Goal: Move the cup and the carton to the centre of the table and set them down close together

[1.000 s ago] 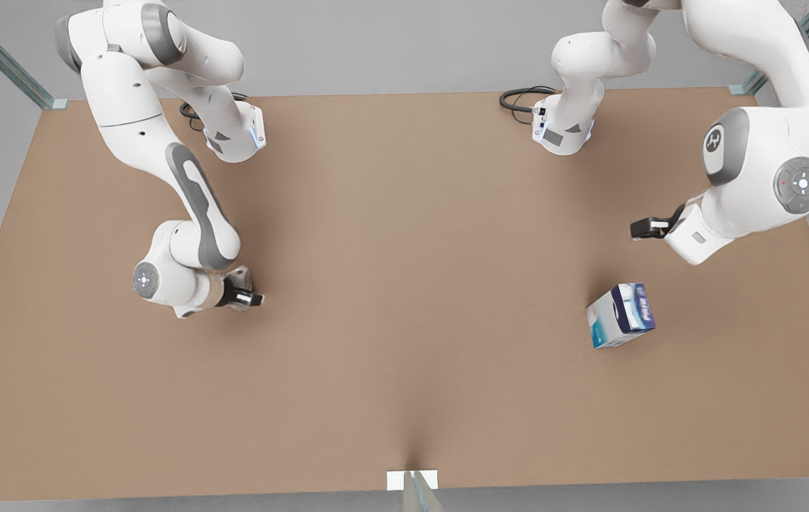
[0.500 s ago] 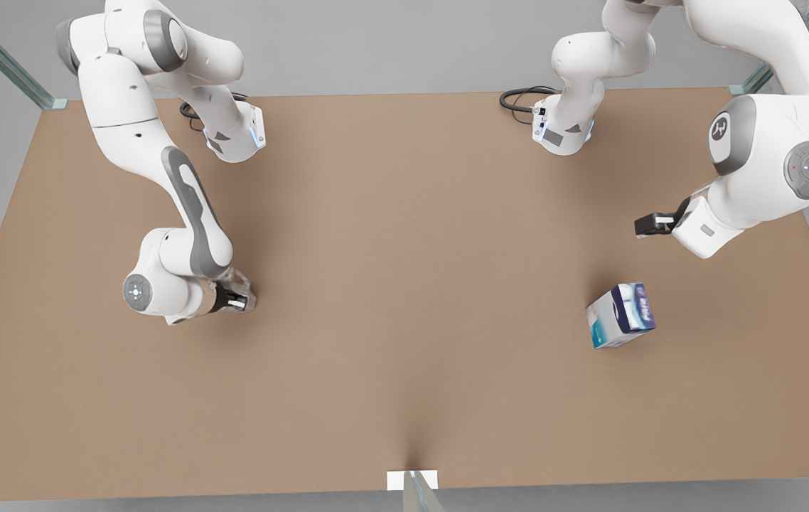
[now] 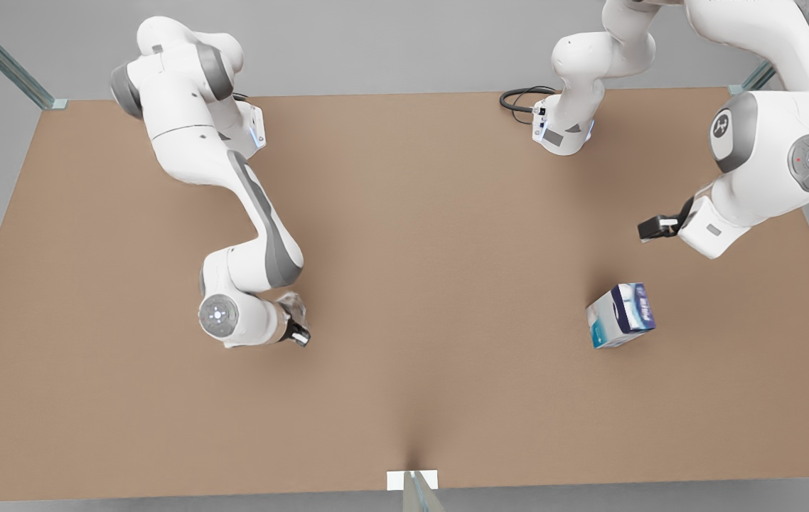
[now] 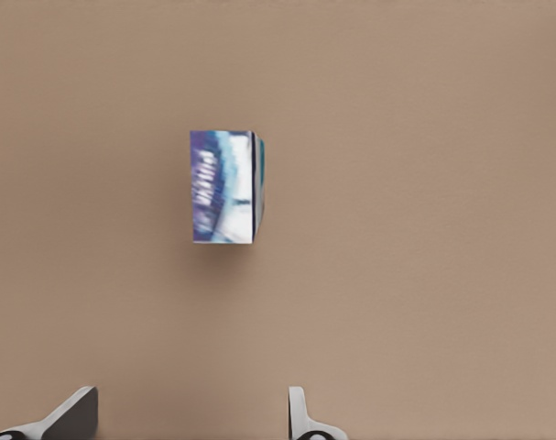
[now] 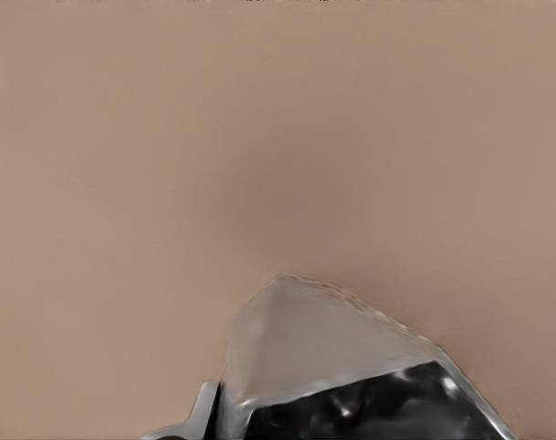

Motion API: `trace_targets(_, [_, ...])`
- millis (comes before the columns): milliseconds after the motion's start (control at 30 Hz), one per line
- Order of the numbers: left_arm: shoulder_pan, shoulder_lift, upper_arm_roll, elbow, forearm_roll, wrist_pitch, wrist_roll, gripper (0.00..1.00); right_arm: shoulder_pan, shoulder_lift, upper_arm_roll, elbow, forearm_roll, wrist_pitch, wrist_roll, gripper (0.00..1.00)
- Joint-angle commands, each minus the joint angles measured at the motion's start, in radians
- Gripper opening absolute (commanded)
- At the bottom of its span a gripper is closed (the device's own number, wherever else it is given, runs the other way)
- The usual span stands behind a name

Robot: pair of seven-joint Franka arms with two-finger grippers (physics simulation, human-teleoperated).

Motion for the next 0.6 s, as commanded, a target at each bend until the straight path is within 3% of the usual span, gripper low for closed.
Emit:
trace_targets(0, [0.0,0.0,0.0,0.0,0.002,-0.001,0.0,1.0,0.008,0.009,0.004,0.013,-0.003,0.001,0.033,0.21])
trace_targets(167, [0.017,0.026,0.051,-0.077,0.004,0.273,0.0,1.0,0.109,0.196,-0.021,0.3,-0.021,0.047,0.13,0.21])
trace_targets(233, [0.017,0.026,0.049,-0.097,-0.007,0.298,0.0,1.0,0.129,0.224,-0.01,0.323,-0.018,0.175,0.127,0.21])
trace_targets(400, [0.017,0.113,0.049,-0.09,-0.016,0.335,-0.003,1.0,0.224,0.382,-0.005,0.53,0.035,0.25,0.13,0.21])
trace_targets(567, [0.007,0.164,0.044,-0.086,-0.062,0.35,-0.028,1.0,0.244,0.48,0.022,0.585,0.035,0.399,0.011,0.21])
